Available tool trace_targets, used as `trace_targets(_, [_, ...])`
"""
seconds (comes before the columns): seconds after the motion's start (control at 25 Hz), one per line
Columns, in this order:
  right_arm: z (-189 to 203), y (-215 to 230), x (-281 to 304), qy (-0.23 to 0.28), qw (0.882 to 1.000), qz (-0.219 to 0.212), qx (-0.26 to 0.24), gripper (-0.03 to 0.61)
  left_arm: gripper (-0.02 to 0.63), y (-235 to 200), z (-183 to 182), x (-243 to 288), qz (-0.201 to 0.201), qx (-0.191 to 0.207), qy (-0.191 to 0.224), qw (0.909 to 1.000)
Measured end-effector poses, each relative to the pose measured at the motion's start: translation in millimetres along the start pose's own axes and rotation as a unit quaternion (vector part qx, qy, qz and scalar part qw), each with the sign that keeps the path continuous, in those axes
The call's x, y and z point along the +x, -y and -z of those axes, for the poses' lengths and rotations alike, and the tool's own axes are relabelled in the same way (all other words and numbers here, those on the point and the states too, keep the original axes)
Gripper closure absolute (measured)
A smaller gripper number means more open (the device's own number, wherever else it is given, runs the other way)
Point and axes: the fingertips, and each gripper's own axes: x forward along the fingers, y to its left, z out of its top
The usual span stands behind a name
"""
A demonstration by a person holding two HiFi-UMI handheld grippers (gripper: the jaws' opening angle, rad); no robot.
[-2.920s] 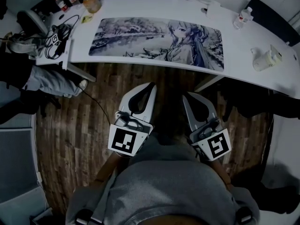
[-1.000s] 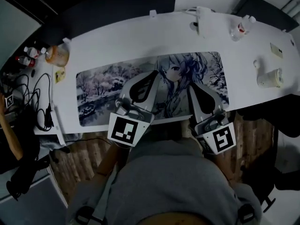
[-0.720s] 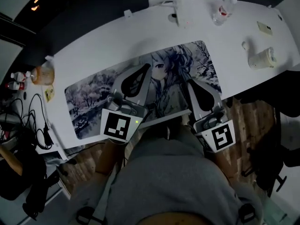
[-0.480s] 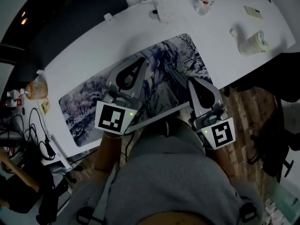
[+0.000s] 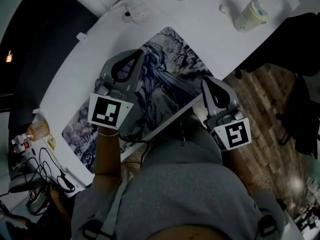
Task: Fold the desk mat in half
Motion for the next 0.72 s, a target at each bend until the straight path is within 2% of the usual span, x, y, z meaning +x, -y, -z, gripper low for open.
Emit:
trace_targets(0.32, [31.8,26.0,-4.5,-0.043,0.997,0.059,0.002,0.576,0.615,0.7,24.7,61.6,0.092,0.083,-0.034,0.9918])
trace_targets(0.48, [52.6,36.9,-6.7,-0.06,0.995,0.079,-0.002,0.575,0.615,9.4,37.7,85.6,0.136,0.087,-0.046,0.9858])
trace_targets(0.72, [83.1,55.2,-7.5,-0.1,0.989,0.109,0.013,0.506,0.614,12.1,57.3,121.4,0.191,0.105,-0.077,0.9729])
